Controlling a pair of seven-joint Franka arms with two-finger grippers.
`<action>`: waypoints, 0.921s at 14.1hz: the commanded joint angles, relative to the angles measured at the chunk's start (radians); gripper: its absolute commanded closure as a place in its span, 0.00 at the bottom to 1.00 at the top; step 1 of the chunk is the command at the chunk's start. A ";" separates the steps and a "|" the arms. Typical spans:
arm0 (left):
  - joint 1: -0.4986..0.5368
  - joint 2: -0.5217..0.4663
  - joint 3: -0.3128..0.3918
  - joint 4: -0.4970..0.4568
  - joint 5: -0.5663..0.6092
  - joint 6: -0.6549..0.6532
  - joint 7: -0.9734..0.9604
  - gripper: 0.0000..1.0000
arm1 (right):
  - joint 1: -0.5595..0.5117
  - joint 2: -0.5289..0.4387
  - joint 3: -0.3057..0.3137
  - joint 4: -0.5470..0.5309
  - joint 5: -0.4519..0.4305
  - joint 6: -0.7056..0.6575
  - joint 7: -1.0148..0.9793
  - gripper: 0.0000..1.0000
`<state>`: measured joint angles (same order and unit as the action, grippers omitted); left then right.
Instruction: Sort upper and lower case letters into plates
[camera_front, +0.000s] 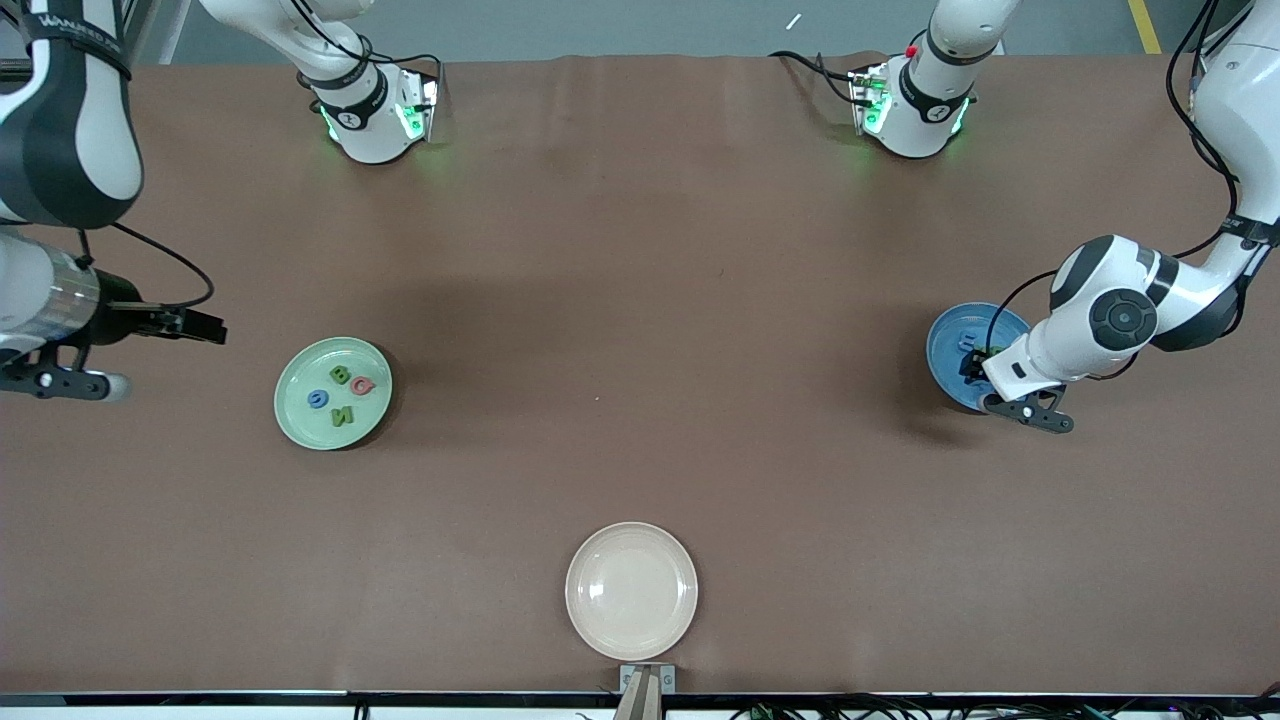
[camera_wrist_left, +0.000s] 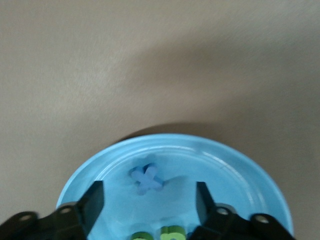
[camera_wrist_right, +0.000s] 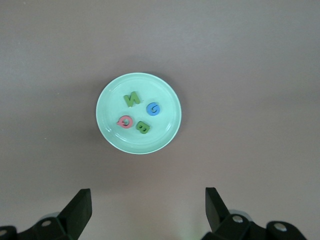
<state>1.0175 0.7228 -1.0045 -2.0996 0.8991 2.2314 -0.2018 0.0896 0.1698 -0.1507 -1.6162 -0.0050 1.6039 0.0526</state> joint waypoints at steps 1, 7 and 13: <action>0.012 -0.031 -0.036 0.004 -0.057 -0.012 0.007 0.00 | -0.063 -0.032 0.014 -0.007 -0.013 -0.015 -0.091 0.00; 0.016 -0.029 -0.065 0.064 -0.088 -0.012 -0.007 0.00 | -0.097 -0.044 0.010 0.018 -0.016 -0.036 -0.184 0.00; 0.018 -0.029 -0.056 0.104 -0.089 -0.013 0.002 0.00 | -0.105 -0.036 0.000 0.036 -0.020 -0.038 -0.240 0.00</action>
<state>1.0333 0.7175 -1.0581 -2.0052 0.8292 2.2308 -0.2056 0.0034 0.1441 -0.1587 -1.5882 -0.0135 1.5768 -0.1632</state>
